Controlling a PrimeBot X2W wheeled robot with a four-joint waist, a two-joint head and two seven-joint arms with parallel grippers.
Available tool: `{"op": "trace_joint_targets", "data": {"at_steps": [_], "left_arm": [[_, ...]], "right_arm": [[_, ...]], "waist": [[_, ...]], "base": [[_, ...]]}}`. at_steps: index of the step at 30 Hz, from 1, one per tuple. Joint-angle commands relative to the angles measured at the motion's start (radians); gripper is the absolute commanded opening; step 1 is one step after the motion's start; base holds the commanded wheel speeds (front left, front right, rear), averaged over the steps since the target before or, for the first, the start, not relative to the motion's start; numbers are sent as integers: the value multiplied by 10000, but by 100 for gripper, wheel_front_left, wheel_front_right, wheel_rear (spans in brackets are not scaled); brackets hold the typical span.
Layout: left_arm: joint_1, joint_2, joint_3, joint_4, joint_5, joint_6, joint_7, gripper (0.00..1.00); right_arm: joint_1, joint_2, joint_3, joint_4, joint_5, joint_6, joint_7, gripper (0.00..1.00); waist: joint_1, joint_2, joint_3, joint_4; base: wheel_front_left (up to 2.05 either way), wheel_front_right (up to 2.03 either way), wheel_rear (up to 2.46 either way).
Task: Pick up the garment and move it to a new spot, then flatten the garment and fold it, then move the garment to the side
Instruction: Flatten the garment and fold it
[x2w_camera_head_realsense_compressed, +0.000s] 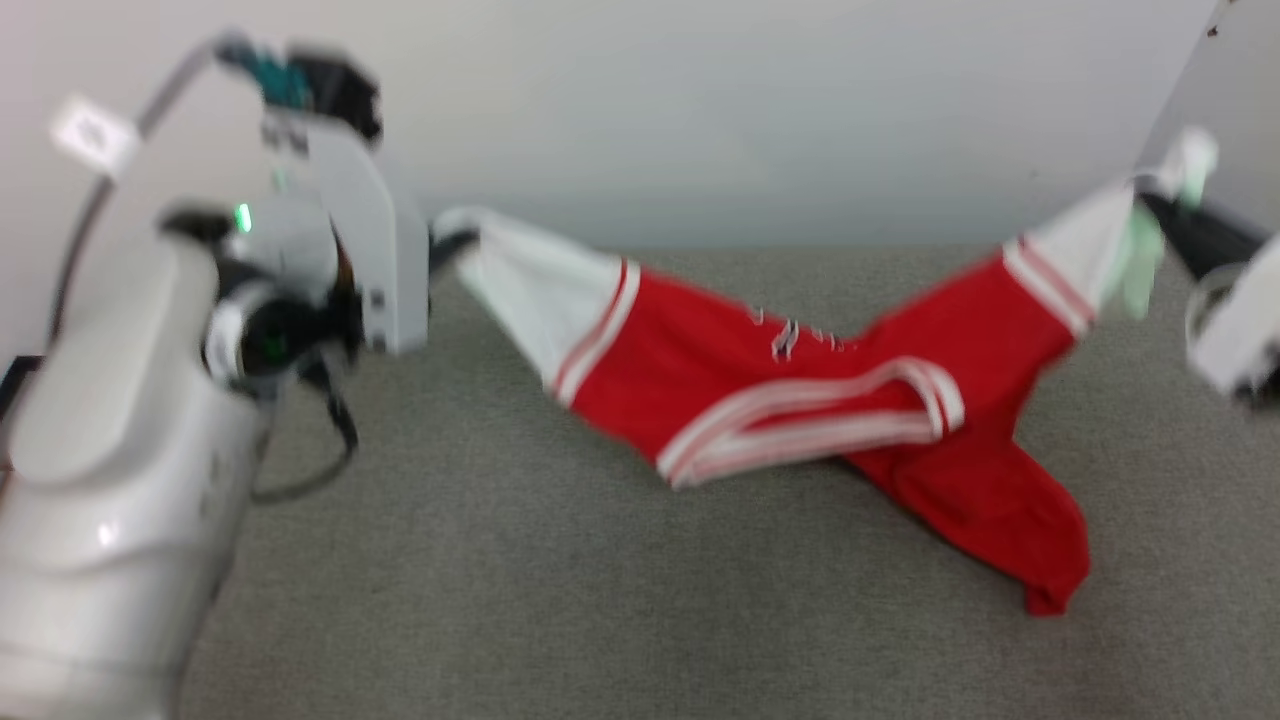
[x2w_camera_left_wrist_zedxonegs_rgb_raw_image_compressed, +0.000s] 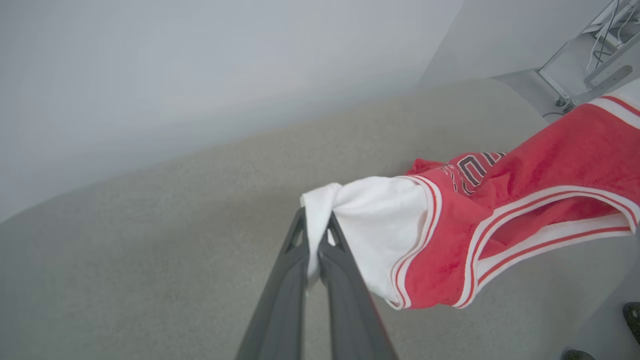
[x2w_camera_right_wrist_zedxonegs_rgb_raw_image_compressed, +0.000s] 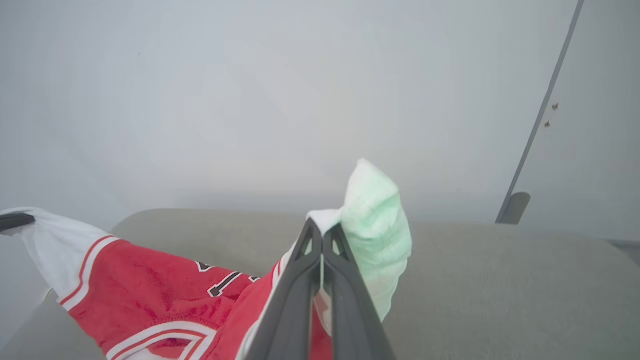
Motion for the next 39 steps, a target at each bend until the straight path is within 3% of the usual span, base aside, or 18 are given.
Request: {"op": "trace_joint_targets", "data": {"at_steps": [1,16,21,27,32,39], "left_arm": [[-502,-48,-22,119,127,-11,-111,0],[-4612,-428,146,2349,689,1,-1833,0],[-5300,-480,139,2804,663,-10,-2014,0],[-6037,-476,46,3019,768,-24,-2492,0],[-7205,-609,14,3194,1240,-23,-3830,0],[-9052,-1089,225,4093,1738,-10,-6951,0]], "right_arm": [[-564,108,128,171,-159,-3,-242,0],[-5342,280,1051,2882,-856,-3,-2999,0],[-6238,303,1283,3857,-757,-3,-3289,0],[-7497,89,1616,4694,-1099,-3,-4181,0],[-9022,-87,2016,5693,-1900,-3,-5765,0],[-11316,-370,2209,7385,-3922,-6,-9601,0]], "waist": [[0,0,-75,64],[0,0,67,94],[0,0,762,172],[0,0,2358,269],[0,0,4203,356],[0,0,6039,586]], "base": [[0,0,0],[0,0,0],[0,0,0],[0,0,0],[0,0,0],[0,0,0]]}}
